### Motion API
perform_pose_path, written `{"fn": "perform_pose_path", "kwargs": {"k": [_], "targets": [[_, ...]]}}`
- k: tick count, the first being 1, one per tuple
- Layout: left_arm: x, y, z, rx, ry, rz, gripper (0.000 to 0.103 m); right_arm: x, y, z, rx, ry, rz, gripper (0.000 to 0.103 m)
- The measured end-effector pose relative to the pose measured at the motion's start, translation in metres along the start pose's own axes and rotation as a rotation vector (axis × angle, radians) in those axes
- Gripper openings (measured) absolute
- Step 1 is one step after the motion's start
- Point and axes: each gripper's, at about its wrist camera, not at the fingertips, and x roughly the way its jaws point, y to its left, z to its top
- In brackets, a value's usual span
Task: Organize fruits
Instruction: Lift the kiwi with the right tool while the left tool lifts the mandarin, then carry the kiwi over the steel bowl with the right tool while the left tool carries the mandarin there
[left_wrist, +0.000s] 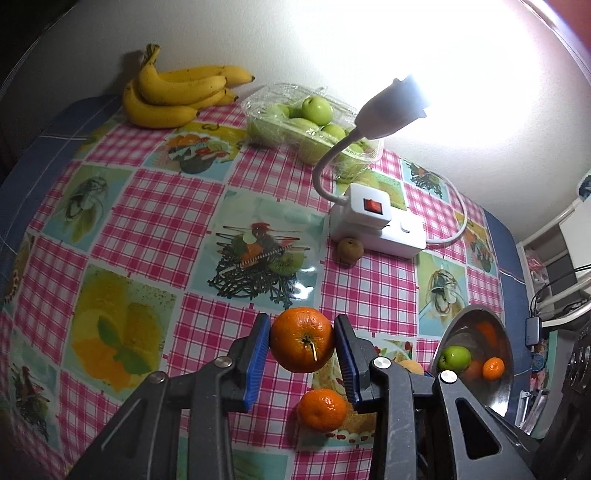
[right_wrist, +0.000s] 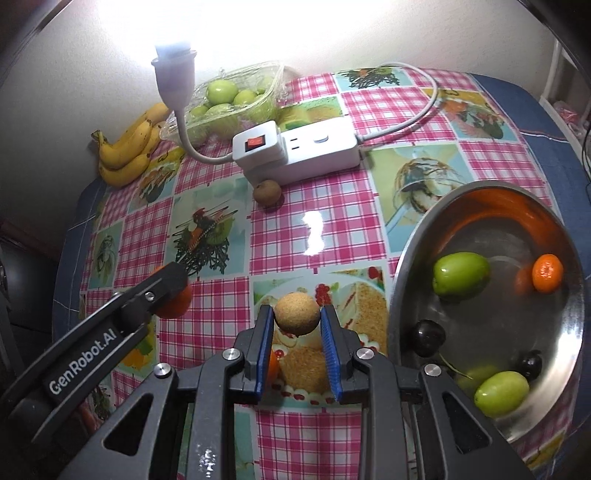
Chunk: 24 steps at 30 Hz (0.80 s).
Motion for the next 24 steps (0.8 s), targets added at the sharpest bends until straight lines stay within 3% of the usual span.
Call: {"fn": "perform_pose_path", "kwargs": {"k": [12,24], "targets": [[-0.021,-0.024,-0.008,0.064,-0.046,0.014,0.038,-0.027,-0.028,0.001,0.041,-0.031,-0.044,0.027],[-0.007,-0.085,-0.031,0.197,0.021,-0.021,0.038,-0.029,-0.090,-0.001,0.164,-0.015,-0.128,0.027]]}}
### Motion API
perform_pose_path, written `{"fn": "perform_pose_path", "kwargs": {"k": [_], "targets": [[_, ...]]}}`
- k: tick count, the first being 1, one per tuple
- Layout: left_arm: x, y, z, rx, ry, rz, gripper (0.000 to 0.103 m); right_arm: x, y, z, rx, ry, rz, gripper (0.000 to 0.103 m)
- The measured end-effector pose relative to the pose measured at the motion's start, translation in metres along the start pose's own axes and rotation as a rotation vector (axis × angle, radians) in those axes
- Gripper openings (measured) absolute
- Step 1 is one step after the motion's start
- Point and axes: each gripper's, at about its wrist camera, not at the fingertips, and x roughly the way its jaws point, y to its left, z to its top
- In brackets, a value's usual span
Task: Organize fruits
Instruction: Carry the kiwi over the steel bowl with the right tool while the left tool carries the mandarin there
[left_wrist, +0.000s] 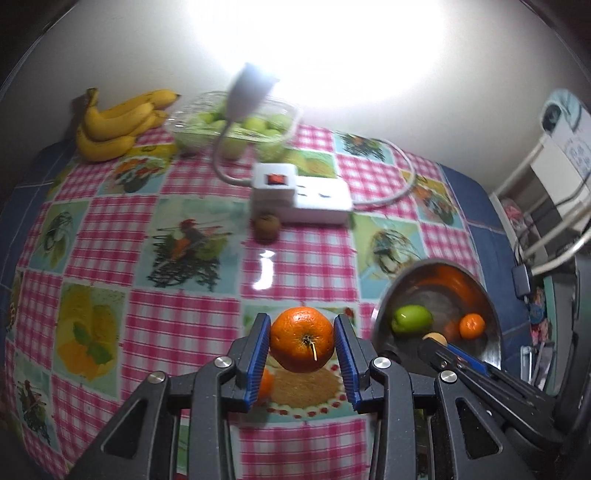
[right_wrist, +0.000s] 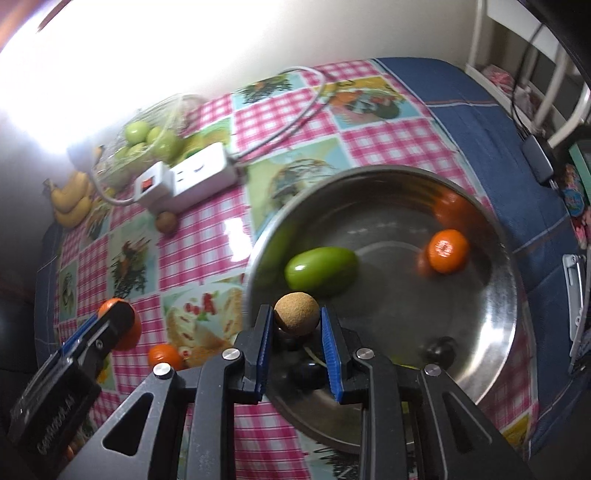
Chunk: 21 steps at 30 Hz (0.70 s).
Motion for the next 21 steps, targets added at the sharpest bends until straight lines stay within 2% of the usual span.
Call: {"fn": "perform_pose_path", "kwargs": {"k": [14,21], "targets": [[0.017,-0.083,-0.024,0.164,0.060,-0.077,0.038,-0.020,-0.082,0.004,0.142,-0.040,-0.099,0.027],[0.028,-0.114,-0.037,0.229,0.075,-0.087,0.038,-0.023,-0.100,0.003,0.162,-0.043,-0.107,0.028]]}}
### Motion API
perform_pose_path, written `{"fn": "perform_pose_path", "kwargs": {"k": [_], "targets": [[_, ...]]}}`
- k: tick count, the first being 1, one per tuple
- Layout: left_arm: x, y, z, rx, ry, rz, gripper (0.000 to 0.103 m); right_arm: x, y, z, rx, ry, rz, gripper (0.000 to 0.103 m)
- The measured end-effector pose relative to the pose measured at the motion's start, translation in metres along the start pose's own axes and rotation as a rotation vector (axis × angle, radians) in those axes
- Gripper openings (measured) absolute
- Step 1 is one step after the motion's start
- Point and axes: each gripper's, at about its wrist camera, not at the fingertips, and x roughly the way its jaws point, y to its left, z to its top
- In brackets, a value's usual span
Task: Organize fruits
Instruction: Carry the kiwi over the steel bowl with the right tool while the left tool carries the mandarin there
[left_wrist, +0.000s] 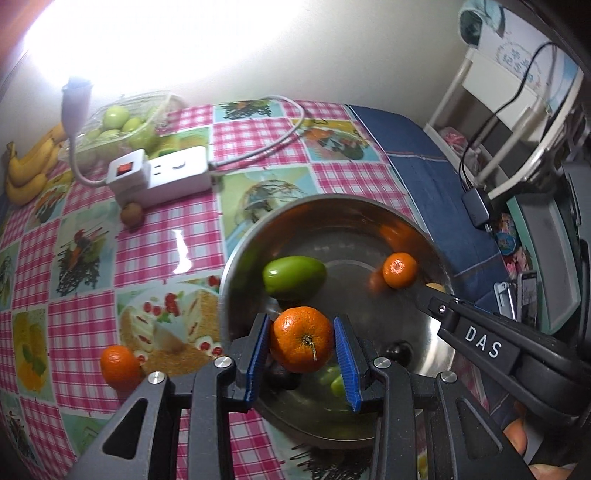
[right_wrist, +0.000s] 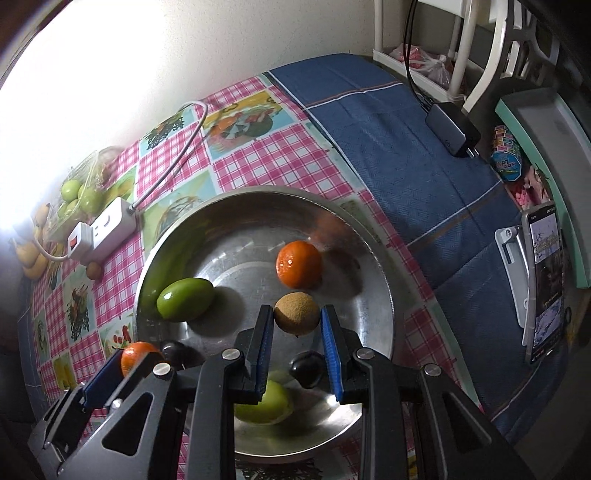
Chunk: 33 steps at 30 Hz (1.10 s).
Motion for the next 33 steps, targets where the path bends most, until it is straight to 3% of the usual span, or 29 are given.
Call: {"fn": "perform_pose_path", "kwargs": {"k": [14,33], "targets": [[0.036,-0.016,-0.010,0.051,0.045,0.034,0.038,0.040,-0.007,-0.005,0.021,0.102,0.007,0.028],[0.047,-0.017,-0.009,0.064,0.071,0.041,0.040,0.044,-0.006,-0.004,0.026,0.103,0.007,0.028]]}}
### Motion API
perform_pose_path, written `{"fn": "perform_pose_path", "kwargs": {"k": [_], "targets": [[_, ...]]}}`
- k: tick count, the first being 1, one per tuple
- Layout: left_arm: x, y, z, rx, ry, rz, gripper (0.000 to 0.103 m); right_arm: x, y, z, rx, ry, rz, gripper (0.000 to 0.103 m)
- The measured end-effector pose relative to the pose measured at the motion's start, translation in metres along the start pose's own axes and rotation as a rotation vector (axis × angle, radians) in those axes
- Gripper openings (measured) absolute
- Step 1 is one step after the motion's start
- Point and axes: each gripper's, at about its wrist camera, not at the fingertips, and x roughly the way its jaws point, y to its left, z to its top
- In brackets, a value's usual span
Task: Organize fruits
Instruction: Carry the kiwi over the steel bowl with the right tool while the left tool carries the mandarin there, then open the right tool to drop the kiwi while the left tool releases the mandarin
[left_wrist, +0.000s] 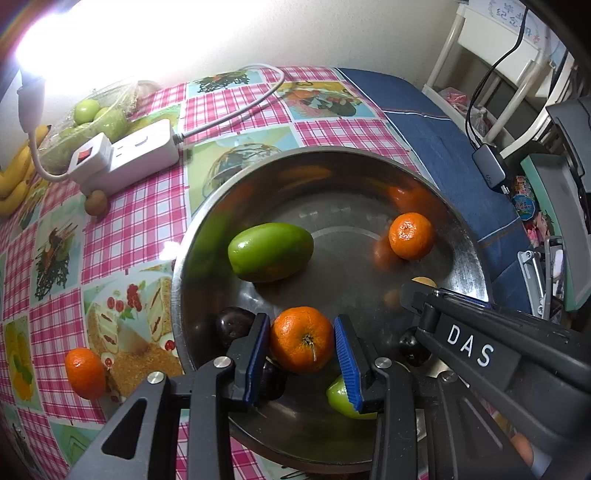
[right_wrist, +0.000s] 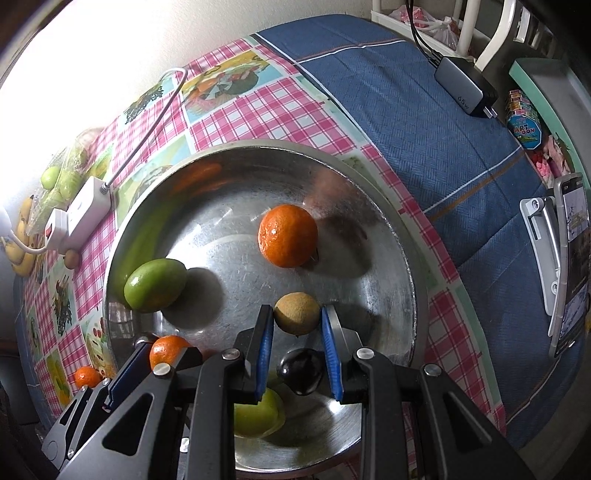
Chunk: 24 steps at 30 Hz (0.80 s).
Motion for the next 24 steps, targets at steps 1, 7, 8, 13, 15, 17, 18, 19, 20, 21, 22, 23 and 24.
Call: {"fn": "perform_pose_path", "kwargs": {"k": [1,7,8,13,15,17,18,19,20,21,22,23,24], "targets": [[0.000,0.000,0.000,0.001,0.001,-0.001,0.040,-0.001,0.000,0.000,0.000,-0.001,0.001,0.028],[-0.006,-0.001,0.001,0.005,-0.014,-0.010,0.053,-0.004,0.002,0.001,0.004,0.000,0.005,0.034],[-0.008,-0.002,0.001,0.007,-0.017,-0.011,0.053,-0.005,0.002,0.001,0.005,0.000,0.004,0.034],[-0.018,-0.002,0.003,0.012,-0.038,-0.015,0.055,-0.018,0.002,0.001,0.008,-0.033,0.013,0.034],[-0.023,-0.001,0.004,0.009,-0.049,-0.014,0.056,-0.025,0.002,0.002,0.007,-0.051,0.017,0.034],[-0.029,0.003,0.006,-0.003,-0.056,-0.010,0.056,-0.033,0.003,0.001,0.004,-0.071,0.020,0.034],[-0.031,0.004,0.007,-0.009,-0.059,-0.010,0.056,-0.039,0.003,0.000,0.001,-0.083,0.021,0.034],[-0.033,0.006,0.007,-0.016,-0.063,-0.009,0.056,-0.042,0.004,0.000,-0.001,-0.091,0.021,0.034],[-0.035,0.009,0.007,-0.024,-0.066,-0.007,0.056,-0.046,0.005,-0.001,-0.005,-0.100,0.020,0.034],[-0.037,0.012,0.007,-0.034,-0.067,-0.004,0.056,-0.049,0.007,-0.002,-0.010,-0.107,0.020,0.034],[-0.039,0.015,0.007,-0.043,-0.068,-0.002,0.056,-0.052,0.008,-0.003,-0.015,-0.112,0.021,0.034],[-0.041,0.019,0.007,-0.055,-0.071,0.000,0.056,-0.055,0.009,-0.004,-0.020,-0.117,0.022,0.034],[-0.044,0.023,0.007,-0.068,-0.076,0.003,0.056,-0.056,0.012,-0.006,-0.024,-0.122,0.023,0.034]]}}
